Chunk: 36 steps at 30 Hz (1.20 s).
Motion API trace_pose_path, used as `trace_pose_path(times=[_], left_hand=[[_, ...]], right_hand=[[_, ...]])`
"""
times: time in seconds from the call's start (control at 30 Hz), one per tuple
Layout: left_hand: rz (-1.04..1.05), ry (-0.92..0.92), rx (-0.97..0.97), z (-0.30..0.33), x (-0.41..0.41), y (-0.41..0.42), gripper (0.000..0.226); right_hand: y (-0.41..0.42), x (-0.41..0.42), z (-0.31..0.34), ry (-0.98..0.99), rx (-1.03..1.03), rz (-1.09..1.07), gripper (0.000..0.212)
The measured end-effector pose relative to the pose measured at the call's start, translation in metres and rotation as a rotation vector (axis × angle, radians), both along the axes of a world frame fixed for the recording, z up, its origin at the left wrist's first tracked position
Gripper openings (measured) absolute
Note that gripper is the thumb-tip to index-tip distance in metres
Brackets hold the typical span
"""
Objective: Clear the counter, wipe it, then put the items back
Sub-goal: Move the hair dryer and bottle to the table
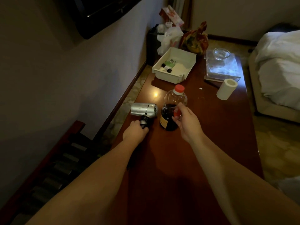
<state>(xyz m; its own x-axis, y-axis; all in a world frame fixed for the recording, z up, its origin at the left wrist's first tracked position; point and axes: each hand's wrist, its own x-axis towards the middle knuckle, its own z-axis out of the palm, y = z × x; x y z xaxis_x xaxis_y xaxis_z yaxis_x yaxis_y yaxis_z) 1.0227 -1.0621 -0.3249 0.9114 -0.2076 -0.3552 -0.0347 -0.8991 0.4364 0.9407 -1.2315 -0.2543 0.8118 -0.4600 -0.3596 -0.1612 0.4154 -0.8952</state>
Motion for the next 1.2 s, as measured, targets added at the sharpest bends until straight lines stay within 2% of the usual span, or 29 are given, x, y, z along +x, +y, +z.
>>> trace_pose_path(times=[0.33, 0.53, 0.7, 0.8, 0.87, 1.03, 1.2], left_hand=[[0.003, 0.07, 0.006, -0.006, 0.015, -0.007, 0.046], [-0.019, 0.071, 0.08, 0.001, 0.01, -0.002, 0.064], [0.006, 0.086, 0.076, 0.016, -0.01, 0.015, 0.068], [-0.005, 0.04, 0.077, 0.039, -0.024, 0.031, 0.056], [-0.015, 0.035, 0.03, 0.058, -0.038, 0.046, 0.049], [0.021, 0.073, -0.093, 0.107, -0.093, 0.098, 0.045], [0.101, 0.039, -0.168, 0.153, -0.163, 0.172, 0.042]], right_hand=[[-0.001, 0.02, -0.003, 0.085, -0.154, 0.026, 0.026], [-0.002, 0.014, 0.008, 0.131, -0.237, 0.052, 0.032], [0.002, 0.006, 0.021, 0.242, -0.298, 0.015, 0.063], [0.004, -0.011, 0.025, 0.308, -0.286, 0.045, 0.073], [0.009, -0.029, 0.026, 0.357, -0.319, 0.094, 0.067], [0.046, -0.073, 0.041, 0.387, -0.597, 0.222, 0.035], [0.119, -0.118, 0.087, 0.357, -0.875, 0.513, 0.025]])
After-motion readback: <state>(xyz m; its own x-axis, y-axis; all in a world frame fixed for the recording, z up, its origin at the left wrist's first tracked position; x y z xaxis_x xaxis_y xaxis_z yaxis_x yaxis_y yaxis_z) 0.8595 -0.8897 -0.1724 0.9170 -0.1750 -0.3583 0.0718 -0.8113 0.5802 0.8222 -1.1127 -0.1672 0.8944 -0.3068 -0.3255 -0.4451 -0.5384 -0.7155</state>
